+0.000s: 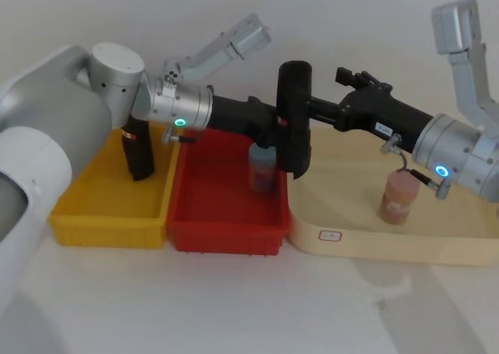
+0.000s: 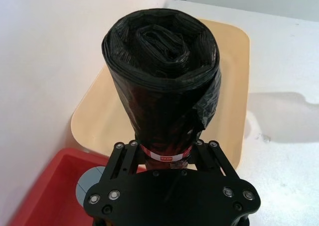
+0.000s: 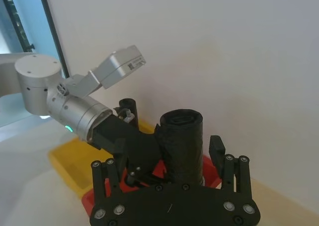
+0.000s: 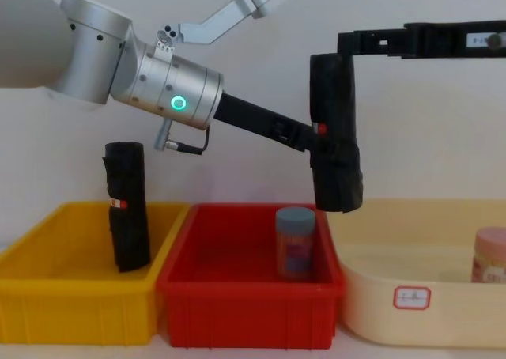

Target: Pick up the garbage bag with the one hand and transfer it to the other hand.

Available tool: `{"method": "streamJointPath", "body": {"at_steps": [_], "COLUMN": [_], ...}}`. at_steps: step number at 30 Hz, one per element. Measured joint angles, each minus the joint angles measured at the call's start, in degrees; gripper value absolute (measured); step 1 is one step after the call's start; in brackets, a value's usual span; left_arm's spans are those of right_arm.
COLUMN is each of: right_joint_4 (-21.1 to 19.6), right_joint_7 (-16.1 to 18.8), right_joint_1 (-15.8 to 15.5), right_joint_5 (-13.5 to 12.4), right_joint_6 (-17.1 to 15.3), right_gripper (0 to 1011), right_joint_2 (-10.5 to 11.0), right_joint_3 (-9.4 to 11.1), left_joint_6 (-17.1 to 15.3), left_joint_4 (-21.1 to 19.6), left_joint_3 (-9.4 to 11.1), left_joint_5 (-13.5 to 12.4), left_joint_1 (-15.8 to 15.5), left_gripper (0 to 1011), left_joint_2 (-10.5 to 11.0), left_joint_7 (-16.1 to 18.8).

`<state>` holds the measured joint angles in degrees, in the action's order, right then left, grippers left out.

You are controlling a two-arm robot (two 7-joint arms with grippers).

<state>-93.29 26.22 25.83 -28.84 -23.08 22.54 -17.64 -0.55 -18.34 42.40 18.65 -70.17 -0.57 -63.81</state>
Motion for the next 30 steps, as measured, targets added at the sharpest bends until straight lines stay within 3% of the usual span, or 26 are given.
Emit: {"method": "streamJointPath", "body": {"at_steps": [30], "right_joint_4": [11.14], "right_joint_7": [0.67], "right_joint_1": [7.0], "right_joint_5": [0.65], "right_joint_6": [2.09], "right_gripper": [1001], "right_joint_2": [-2.84], "right_joint_3": [-4.34], "left_joint_6": [0.99], "left_joint_4": [2.04], "left_joint_3": [0.52], "left_joint_5": [-0.38], "left_joint_1": [-1.22], "left_gripper": [422], "left_joint_2": [-1.12], "left_joint_7": [-0.88]}}
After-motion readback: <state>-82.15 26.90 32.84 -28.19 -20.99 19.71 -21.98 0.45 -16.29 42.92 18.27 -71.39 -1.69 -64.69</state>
